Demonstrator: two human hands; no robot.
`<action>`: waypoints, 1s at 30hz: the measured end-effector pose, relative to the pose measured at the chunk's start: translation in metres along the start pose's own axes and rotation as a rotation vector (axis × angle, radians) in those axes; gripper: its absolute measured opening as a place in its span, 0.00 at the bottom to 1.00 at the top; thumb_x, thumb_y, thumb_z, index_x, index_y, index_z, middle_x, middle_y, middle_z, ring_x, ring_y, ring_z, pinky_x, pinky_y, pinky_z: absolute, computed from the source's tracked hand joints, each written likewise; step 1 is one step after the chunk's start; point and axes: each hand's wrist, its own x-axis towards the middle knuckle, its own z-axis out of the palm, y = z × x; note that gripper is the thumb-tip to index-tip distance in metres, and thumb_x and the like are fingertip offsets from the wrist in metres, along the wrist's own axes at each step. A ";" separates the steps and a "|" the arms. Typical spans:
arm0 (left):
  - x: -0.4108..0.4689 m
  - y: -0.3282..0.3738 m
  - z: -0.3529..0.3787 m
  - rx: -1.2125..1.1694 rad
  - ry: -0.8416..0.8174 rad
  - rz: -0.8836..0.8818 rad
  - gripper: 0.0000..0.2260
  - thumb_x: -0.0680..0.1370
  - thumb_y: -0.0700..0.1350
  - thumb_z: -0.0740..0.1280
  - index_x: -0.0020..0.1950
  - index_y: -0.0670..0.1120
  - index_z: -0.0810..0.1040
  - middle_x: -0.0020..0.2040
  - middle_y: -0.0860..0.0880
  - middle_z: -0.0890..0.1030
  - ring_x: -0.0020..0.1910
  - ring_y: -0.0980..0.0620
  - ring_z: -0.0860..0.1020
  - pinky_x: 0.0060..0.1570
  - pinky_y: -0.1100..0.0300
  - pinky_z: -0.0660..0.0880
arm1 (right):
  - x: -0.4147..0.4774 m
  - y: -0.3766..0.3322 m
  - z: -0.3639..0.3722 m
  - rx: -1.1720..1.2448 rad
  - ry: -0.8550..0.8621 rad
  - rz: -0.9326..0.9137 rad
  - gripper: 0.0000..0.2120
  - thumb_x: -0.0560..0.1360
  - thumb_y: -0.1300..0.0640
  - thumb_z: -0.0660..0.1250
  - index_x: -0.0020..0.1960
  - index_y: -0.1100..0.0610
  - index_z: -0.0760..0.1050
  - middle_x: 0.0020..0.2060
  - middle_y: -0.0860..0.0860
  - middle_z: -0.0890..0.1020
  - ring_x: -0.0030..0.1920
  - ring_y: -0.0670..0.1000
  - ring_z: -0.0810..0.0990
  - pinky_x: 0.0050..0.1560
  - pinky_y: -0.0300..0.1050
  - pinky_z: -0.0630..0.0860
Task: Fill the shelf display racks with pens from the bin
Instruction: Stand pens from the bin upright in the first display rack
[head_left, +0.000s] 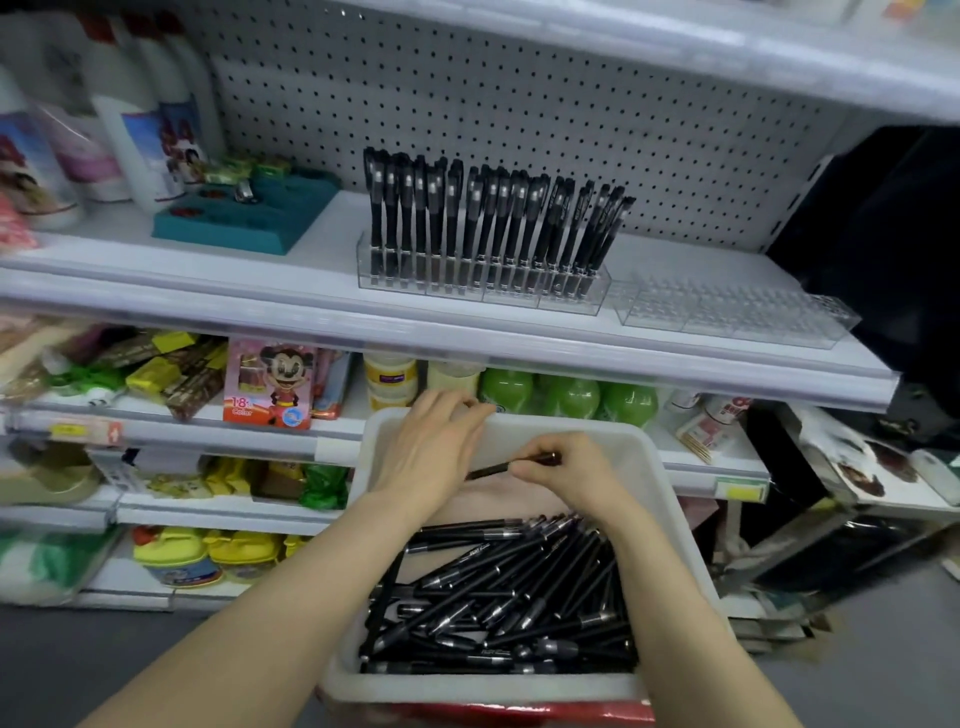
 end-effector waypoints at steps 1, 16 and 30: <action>0.001 0.003 -0.002 -0.013 -0.008 0.044 0.17 0.81 0.51 0.57 0.64 0.50 0.79 0.57 0.49 0.78 0.59 0.47 0.72 0.61 0.51 0.70 | 0.000 -0.006 -0.007 0.129 0.052 -0.001 0.04 0.71 0.58 0.76 0.40 0.51 0.83 0.34 0.44 0.83 0.35 0.41 0.78 0.38 0.31 0.72; 0.050 0.013 -0.032 0.029 0.038 0.061 0.20 0.80 0.55 0.52 0.51 0.48 0.81 0.44 0.51 0.79 0.46 0.48 0.75 0.43 0.51 0.75 | 0.041 -0.048 -0.044 -0.712 0.575 -0.685 0.12 0.65 0.56 0.79 0.48 0.50 0.83 0.53 0.51 0.79 0.54 0.55 0.73 0.48 0.48 0.68; 0.120 -0.016 -0.080 0.170 0.181 -0.062 0.18 0.82 0.46 0.61 0.71 0.44 0.71 0.68 0.47 0.72 0.69 0.48 0.67 0.66 0.53 0.68 | 0.087 -0.133 -0.088 0.020 0.532 -0.364 0.04 0.76 0.56 0.70 0.49 0.51 0.77 0.36 0.45 0.83 0.38 0.46 0.84 0.47 0.48 0.82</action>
